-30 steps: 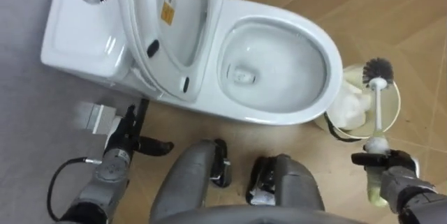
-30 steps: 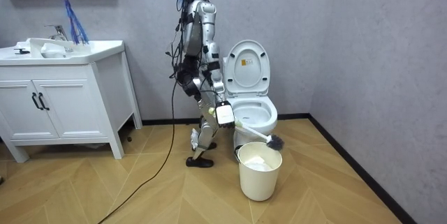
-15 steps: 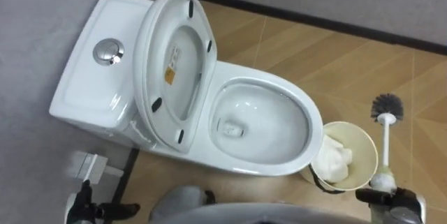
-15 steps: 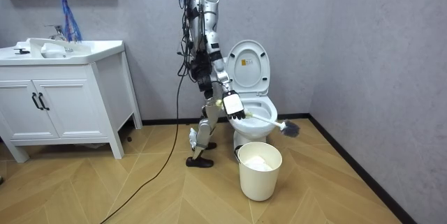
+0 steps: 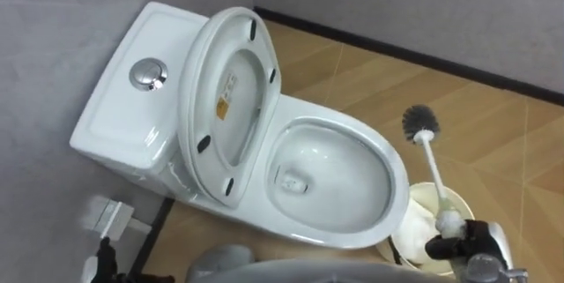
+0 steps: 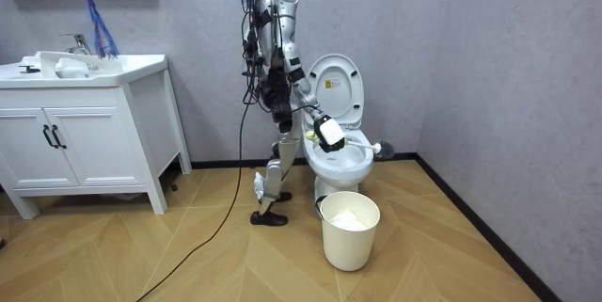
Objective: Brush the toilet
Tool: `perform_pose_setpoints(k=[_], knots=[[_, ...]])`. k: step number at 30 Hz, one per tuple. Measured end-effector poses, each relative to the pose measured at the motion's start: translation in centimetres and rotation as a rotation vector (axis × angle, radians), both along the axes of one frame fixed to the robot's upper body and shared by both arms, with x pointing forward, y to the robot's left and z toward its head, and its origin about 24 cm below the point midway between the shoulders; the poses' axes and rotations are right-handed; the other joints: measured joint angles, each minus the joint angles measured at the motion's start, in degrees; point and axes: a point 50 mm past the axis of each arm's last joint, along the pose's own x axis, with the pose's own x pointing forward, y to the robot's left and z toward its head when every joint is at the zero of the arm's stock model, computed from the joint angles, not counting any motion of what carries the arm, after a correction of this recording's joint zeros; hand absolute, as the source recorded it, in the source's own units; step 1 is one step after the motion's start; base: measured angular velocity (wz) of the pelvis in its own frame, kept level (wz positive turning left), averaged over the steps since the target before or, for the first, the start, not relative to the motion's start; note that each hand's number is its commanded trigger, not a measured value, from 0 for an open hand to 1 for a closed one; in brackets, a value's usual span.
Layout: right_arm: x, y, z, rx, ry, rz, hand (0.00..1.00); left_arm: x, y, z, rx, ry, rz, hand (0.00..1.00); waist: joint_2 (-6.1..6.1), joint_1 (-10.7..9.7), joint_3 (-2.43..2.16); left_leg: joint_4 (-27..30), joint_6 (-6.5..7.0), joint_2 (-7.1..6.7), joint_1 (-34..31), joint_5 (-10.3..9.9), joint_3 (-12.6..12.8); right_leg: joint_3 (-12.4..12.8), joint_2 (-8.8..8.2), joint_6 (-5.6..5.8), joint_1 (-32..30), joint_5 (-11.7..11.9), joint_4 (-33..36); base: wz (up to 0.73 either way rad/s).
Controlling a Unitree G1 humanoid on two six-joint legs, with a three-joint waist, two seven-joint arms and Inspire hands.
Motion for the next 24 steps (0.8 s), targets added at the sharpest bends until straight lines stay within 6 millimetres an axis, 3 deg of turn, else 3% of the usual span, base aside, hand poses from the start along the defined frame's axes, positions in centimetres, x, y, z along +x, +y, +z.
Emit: perform_pose_setpoints(k=[2,6,10,15,24], knots=[[0.1,0.4,-0.1,-0.008,0.019,0.071,1.0,2.2,0.2,1.3,0.057,-0.114,-0.02,0.0,-0.06,1.7,0.04,-0.1,-0.09,0.06,-0.1,0.2,-0.2,-0.3,0.12,-0.16,0.2,0.2,0.0,0.07],[0.6,1.0,-0.3,-0.017,0.033,0.156,1.0,6.0,-0.3,4.1,0.123,-0.328,-0.056,0.0,-0.31,1.6,0.07,-0.2,-0.03,-0.66,-0.8,1.0,-2.1,-1.8,-0.05,-0.15,0.3,0.3,0.0,0.24],[-0.1,1.0,-0.6,-0.01,0.081,0.178,1.0,9.3,-1.1,7.5,0.261,-0.508,-0.182,0.0,-0.89,3.3,0.06,-1.8,0.06,-0.88,-0.8,2.3,-2.2,-1.7,-0.23,-0.13,-0.3,0.8,-0.1,0.04],[-1.3,0.8,-0.9,-0.003,0.13,0.177,1.0,10.7,-1.8,10.3,0.354,-0.641,-0.25,0.0,-1.34,3.2,0.04,-2.1,-0.04,-0.99,-0.9,2.7,-2.7,-2.1,-0.05,-0.15,-0.4,1.3,-0.9,0.04],[-3.1,-0.4,-1.0,0.014,0.25,0.192,1.0,11.9,-2.1,12.7,0.461,-0.743,-0.35,0.0,-0.02,2.8,0.03,-1.7,-0.05,-1.31,-0.9,2.8,-3.6,-3.2,-0.11,-0.13,0.1,1.3,-1.3,0.05]])
